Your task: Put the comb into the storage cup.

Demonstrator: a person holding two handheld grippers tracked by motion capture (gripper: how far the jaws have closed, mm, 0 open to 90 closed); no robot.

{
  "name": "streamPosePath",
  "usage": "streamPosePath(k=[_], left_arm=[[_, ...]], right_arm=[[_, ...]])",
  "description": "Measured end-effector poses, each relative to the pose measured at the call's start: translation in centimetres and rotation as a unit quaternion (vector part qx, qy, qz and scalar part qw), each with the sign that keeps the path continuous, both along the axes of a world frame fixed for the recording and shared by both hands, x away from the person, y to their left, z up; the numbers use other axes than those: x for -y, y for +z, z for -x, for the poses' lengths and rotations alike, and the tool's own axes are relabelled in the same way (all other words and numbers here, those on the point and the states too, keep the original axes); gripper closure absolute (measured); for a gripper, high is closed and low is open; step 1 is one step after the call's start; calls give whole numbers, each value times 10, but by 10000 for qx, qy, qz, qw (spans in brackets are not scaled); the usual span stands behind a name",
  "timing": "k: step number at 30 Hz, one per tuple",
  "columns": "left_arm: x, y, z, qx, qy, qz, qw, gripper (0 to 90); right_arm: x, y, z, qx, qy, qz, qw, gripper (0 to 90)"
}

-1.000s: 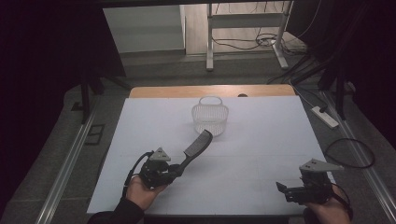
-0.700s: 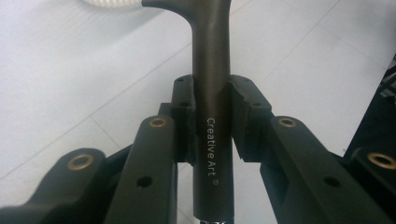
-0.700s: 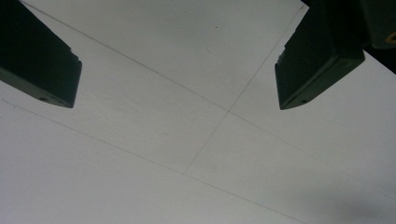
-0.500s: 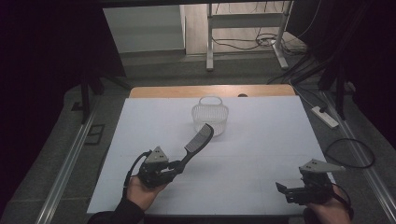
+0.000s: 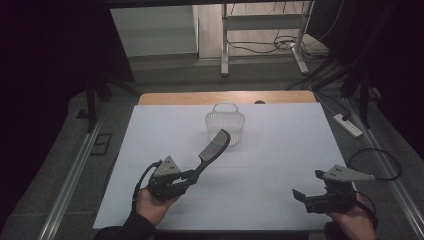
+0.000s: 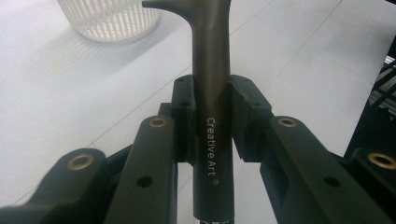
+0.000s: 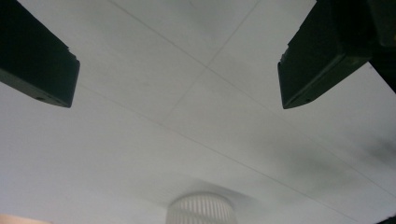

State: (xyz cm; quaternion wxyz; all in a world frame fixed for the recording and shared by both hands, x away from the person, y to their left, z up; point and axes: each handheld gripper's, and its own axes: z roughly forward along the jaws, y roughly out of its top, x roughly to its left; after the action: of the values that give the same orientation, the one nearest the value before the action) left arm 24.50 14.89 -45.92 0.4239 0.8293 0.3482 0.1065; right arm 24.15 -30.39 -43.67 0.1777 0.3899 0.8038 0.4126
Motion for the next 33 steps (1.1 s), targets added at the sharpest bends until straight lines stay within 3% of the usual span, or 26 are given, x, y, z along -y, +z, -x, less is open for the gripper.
streamPosePath(k=[4,10,17,33], left_arm=[[2,0,0,35,-4,-18,10000,722],[4,1,-1,80,-24,-54,10000,722],[4,1,-1,79,-23,-44,10000,722],[5,0,-2,85,-48,-51,9999,722]], right_arm=[[-3,5,-7,59,201,-168,9996,0],[-12,14,-19,-78,511,-568,9970,0],[-29,19,-29,-120,788,-734,9941,0],[-59,28,-52,-436,957,-898,9904,0]])
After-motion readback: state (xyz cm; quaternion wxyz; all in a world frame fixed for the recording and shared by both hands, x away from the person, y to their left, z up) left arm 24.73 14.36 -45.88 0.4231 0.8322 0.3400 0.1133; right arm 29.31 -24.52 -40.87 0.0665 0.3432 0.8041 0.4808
